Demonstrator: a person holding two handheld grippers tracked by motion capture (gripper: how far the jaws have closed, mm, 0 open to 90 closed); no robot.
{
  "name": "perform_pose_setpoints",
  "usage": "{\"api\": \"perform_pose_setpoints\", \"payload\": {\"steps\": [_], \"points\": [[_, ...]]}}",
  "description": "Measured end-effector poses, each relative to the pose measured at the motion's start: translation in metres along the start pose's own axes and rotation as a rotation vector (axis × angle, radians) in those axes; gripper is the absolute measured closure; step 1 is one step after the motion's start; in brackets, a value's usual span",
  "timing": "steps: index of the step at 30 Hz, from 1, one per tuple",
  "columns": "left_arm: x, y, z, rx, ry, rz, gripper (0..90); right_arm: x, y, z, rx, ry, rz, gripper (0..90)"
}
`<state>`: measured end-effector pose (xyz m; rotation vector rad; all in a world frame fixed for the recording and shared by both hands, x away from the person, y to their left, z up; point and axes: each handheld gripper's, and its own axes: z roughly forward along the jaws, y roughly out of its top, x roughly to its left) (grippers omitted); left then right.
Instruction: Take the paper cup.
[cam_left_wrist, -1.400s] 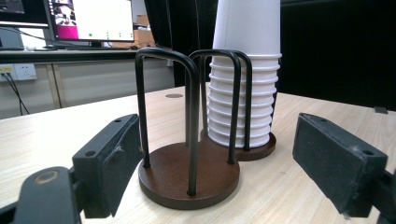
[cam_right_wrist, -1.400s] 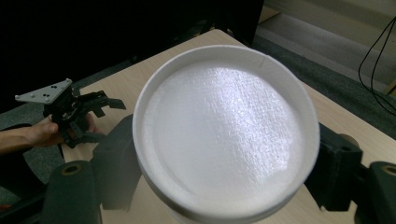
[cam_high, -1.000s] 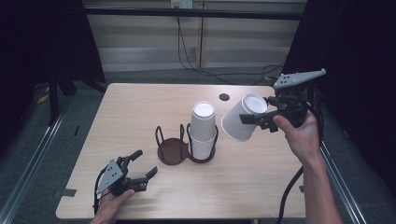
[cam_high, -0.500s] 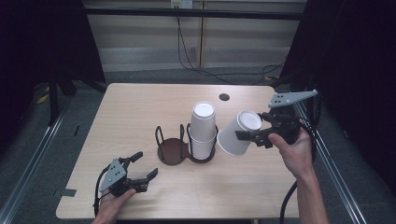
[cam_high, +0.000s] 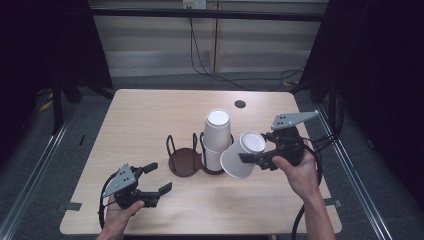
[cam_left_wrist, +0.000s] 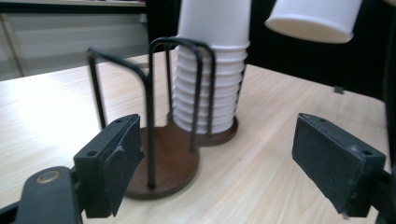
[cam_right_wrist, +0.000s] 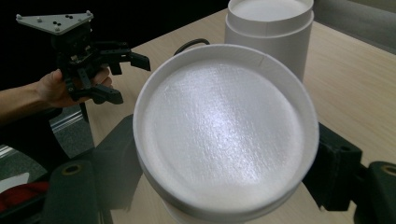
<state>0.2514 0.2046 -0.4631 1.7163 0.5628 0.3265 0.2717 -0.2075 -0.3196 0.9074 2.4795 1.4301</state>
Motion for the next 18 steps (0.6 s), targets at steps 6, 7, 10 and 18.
{"api": "perform_pose_setpoints", "payload": {"steps": [6, 7, 10, 18], "points": [[-0.009, 0.011, 0.009, 0.005, -0.062, 0.017, 16.1, 0.003, -0.006, 0.013, -0.013, 0.038, 0.002, 24.6], [-0.012, 0.013, 0.011, 0.002, -0.075, 0.014, 16.1, 0.004, -0.006, 0.015, -0.014, 0.043, 0.001, 24.6], [-0.016, 0.018, 0.016, 0.002, -0.101, 0.032, 16.1, 0.007, -0.008, 0.022, -0.012, 0.059, -0.002, 24.6], [-0.024, 0.031, 0.028, -0.003, -0.219, 0.047, 15.8, 0.014, -0.015, 0.04, -0.006, 0.105, -0.009, 24.8]]}}
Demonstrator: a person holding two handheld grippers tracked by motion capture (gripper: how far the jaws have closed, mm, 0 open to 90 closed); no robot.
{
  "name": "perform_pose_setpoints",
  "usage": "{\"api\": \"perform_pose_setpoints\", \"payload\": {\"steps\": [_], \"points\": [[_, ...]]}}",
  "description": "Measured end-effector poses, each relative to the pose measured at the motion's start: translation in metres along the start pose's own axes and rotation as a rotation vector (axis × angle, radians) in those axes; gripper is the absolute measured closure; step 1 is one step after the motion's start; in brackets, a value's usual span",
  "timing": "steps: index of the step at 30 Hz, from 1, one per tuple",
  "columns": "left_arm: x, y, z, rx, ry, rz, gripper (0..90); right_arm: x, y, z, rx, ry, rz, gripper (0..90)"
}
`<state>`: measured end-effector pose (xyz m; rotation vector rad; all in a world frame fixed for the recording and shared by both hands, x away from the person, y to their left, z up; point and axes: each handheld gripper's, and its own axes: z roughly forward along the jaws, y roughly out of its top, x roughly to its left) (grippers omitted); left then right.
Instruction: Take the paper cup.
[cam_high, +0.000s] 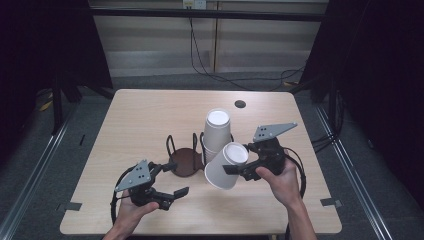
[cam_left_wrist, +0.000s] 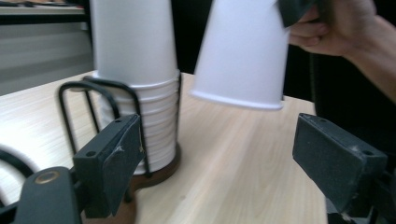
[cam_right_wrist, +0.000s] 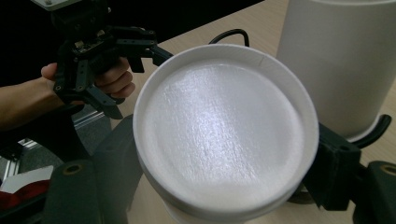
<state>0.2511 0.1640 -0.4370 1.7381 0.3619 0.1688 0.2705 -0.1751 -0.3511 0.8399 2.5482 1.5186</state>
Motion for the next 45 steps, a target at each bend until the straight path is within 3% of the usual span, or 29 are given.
{"api": "perform_pose_setpoints", "payload": {"steps": [10, 21, 25, 30, 45], "points": [[-0.003, 0.0, 0.012, 0.013, -0.082, 0.016, 15.7, 0.005, -0.006, 0.027, 0.027, 0.052, -0.008, 24.8], [-0.005, -0.005, 0.019, 0.05, -0.111, 0.021, 15.6, 0.015, -0.006, 0.048, 0.064, 0.104, -0.029, 24.9], [-0.004, -0.006, 0.019, 0.048, -0.141, 0.019, 15.6, 0.018, -0.005, 0.051, 0.06, 0.114, -0.042, 24.9], [-0.004, -0.007, 0.021, 0.046, -0.142, 0.015, 15.6, 0.02, -0.004, 0.057, 0.065, 0.129, -0.044, 24.9], [0.001, -0.016, 0.035, 0.116, -0.163, -0.038, 12.6, 0.029, 0.002, 0.076, 0.099, 0.156, -0.07, 25.1]]}}
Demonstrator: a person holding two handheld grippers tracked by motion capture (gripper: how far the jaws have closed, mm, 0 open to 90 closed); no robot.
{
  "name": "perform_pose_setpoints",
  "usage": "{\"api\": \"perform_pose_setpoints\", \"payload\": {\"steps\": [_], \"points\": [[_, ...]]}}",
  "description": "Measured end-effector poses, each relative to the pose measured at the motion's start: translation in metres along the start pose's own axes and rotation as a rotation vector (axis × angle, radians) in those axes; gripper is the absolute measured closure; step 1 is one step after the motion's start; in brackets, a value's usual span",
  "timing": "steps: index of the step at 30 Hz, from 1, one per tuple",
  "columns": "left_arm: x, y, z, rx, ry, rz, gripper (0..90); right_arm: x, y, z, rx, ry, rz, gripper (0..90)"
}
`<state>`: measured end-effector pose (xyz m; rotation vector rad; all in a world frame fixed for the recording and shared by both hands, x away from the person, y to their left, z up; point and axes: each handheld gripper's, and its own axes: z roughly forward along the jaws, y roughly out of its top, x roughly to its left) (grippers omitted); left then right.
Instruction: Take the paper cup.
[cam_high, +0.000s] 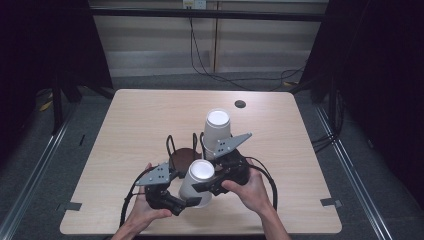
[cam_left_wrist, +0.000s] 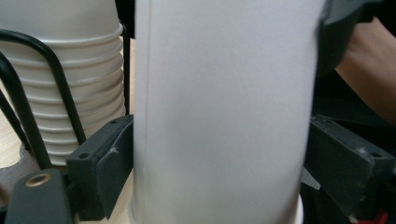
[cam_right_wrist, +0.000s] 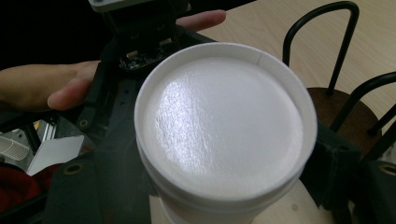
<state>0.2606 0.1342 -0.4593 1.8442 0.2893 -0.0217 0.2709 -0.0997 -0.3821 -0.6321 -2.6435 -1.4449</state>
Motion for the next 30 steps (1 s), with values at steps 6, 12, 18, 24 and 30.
{"api": "perform_pose_setpoints", "payload": {"steps": [6, 12, 18, 24, 30], "points": [[-0.001, -0.002, 0.005, 0.029, -0.004, 0.001, 11.8, 0.002, 0.003, 0.005, 0.004, 0.009, -0.006, 25.1], [-0.001, 0.0, 0.0, 0.039, -0.004, 0.012, 15.9, 0.001, 0.002, 0.004, -0.006, 0.022, -0.002, 25.0], [-0.001, 0.003, -0.002, 0.056, -0.016, 0.01, 19.3, 0.001, 0.001, 0.003, -0.017, 0.032, 0.001, 23.7], [-0.001, 0.004, -0.003, 0.089, -0.017, 0.012, 19.9, 0.004, 0.0, 0.006, -0.014, 0.046, -0.008, 14.3], [0.0, 0.007, -0.007, 0.129, -0.026, 0.001, 20.0, 0.0, -0.007, 0.003, -0.057, 0.044, 0.007, 14.0]]}}
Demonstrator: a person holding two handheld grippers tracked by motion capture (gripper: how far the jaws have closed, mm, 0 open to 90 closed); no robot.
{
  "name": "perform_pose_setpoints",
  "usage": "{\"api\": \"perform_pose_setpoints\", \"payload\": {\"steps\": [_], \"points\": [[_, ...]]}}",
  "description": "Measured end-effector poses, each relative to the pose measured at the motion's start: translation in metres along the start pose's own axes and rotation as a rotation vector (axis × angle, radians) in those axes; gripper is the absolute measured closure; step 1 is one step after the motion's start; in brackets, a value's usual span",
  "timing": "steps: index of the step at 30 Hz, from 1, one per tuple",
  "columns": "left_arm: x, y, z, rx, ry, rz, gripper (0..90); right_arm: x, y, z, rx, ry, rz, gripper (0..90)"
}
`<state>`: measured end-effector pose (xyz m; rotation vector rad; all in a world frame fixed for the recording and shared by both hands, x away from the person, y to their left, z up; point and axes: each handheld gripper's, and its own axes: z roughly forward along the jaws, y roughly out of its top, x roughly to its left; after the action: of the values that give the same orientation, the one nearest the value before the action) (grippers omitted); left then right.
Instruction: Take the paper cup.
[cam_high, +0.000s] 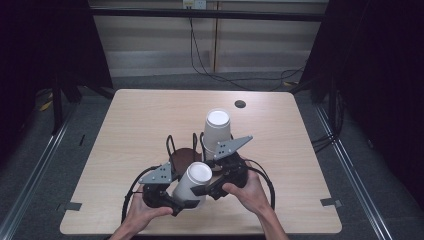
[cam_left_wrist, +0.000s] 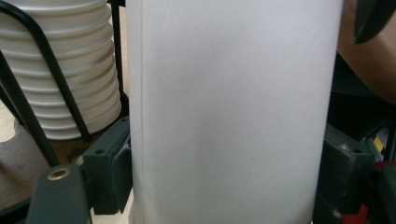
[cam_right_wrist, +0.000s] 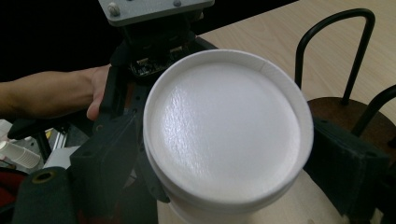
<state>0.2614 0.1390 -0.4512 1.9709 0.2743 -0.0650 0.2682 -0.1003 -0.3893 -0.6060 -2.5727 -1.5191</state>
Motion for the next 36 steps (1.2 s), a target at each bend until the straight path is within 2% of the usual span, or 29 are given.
{"api": "perform_pose_setpoints", "payload": {"steps": [4, 7, 10, 14, 16, 19, 28, 33, 36], "points": [[0.003, 0.0, -0.004, 0.005, 0.002, -0.011, 20.1, 0.0, -0.002, -0.003, -0.005, -0.028, -0.009, 14.1], [0.003, 0.0, -0.007, 0.025, 0.015, -0.009, 20.5, 0.0, -0.003, -0.005, -0.021, -0.015, -0.012, 14.1], [0.004, 0.001, -0.01, 0.045, 0.025, -0.012, 20.9, -0.001, -0.005, -0.007, -0.009, -0.02, -0.015, 14.1], [0.003, 0.004, -0.012, 0.091, 0.049, 0.007, 21.2, -0.001, -0.009, -0.012, -0.001, -0.023, -0.027, 14.1], [0.003, 0.005, -0.013, 0.112, 0.067, 0.016, 21.6, -0.001, -0.01, -0.013, 0.021, -0.039, -0.032, 14.1], [0.003, 0.005, -0.012, 0.164, 0.094, 0.02, 22.1, -0.003, -0.014, -0.015, 0.043, -0.039, -0.036, 14.1], [0.001, 0.009, -0.012, 0.264, 0.108, 0.043, 22.4, -0.003, -0.017, -0.016, 0.102, -0.068, -0.05, 14.2], [-0.001, 0.012, -0.014, 0.304, 0.107, 0.052, 22.4, 0.0, -0.017, -0.014, 0.134, -0.054, -0.068, 14.2], [-0.002, 0.013, -0.014, 0.336, 0.116, 0.068, 22.4, 0.001, -0.016, -0.011, 0.178, -0.054, -0.089, 14.3]]}}
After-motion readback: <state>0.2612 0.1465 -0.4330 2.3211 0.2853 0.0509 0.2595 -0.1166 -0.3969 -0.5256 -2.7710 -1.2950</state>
